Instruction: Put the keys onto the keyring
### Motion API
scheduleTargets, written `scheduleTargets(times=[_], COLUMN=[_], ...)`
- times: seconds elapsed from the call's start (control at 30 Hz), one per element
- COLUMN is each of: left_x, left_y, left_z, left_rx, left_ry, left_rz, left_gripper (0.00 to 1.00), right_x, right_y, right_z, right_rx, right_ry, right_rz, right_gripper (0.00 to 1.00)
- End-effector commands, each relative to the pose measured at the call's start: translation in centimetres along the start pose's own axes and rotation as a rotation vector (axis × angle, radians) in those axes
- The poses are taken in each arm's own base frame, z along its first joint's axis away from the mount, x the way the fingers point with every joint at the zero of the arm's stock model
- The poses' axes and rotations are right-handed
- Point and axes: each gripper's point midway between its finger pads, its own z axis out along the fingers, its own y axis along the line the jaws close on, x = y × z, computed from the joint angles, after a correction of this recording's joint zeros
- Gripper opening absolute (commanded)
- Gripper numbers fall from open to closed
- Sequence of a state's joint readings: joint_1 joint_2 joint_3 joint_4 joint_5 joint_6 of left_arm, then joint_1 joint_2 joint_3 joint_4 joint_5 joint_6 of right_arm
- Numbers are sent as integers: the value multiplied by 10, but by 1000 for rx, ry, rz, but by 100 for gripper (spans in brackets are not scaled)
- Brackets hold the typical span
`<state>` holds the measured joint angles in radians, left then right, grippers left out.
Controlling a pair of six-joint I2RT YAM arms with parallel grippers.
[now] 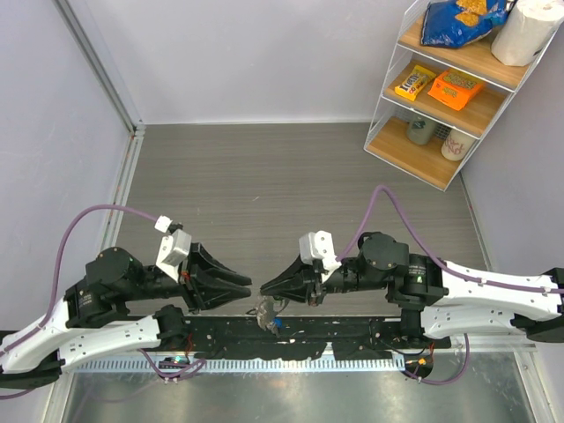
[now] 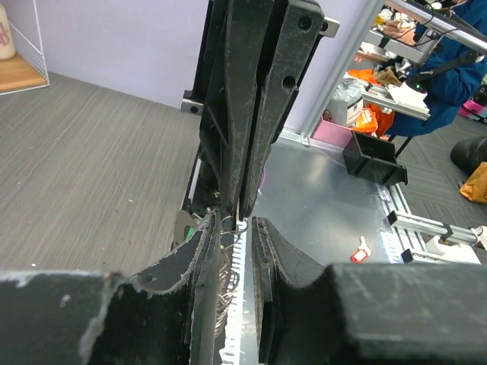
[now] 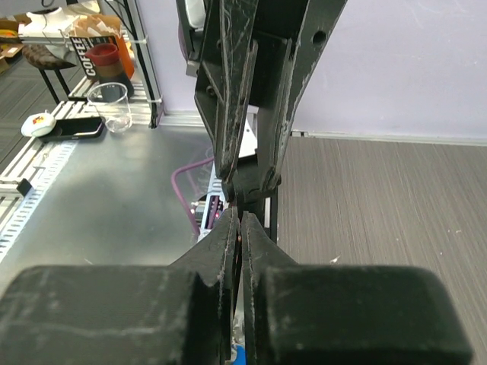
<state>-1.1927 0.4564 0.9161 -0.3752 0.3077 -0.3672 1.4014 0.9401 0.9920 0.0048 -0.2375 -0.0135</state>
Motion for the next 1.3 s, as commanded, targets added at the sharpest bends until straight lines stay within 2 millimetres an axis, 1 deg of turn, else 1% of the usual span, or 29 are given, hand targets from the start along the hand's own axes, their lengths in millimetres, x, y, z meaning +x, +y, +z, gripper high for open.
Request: scheduleTargets(times=[0.0, 0.17, 0.23, 0.27, 0.3, 0.37, 0.43, 0.53, 0.8, 0.87, 0.97, 1.07, 1.27], left_x=[-7, 2, 6, 7, 6, 7, 8, 10, 15, 17, 13, 10, 4], left_y=[1, 7, 9, 9, 8, 5, 2, -6, -20, -24, -30, -35, -46], left_z=[1, 3, 4, 5, 5, 7, 10, 15, 25, 27, 29, 32, 38], left_rx=[-13, -32, -38, -37, -28, -9, 13, 68, 184, 216, 256, 292, 367], left_ry=[-15, 17, 29, 33, 33, 42, 49, 62, 97, 101, 81, 64, 45], left_rz=[-4, 3, 12, 11, 13, 12, 10, 8, 12, 16, 23, 19, 13], left_gripper=[28, 29, 32, 33, 34, 37, 41, 44, 52, 59, 61, 64, 67], right_x=[-30, -33, -34, -28, -29, -24, -23, -23, -28, -29, -31, -33, -31], right_y=[2, 6, 7, 10, 12, 17, 22, 30, 44, 47, 53, 54, 57], right_z=[-9, -13, -14, -15, -15, -17, -19, -22, -32, -35, -37, -38, -37], right_rx=[10, -5, -15, -28, -38, -66, -93, -137, -209, -226, -260, -271, -292], right_ry=[-99, -91, -83, -51, -49, -14, 5, 28, 66, 80, 94, 99, 129], right_rz=[-10, -9, -8, 0, -2, 5, 7, 10, 12, 12, 8, 5, 6], right_gripper=[5, 5, 6, 5, 5, 5, 5, 5, 5, 5, 5, 5, 5])
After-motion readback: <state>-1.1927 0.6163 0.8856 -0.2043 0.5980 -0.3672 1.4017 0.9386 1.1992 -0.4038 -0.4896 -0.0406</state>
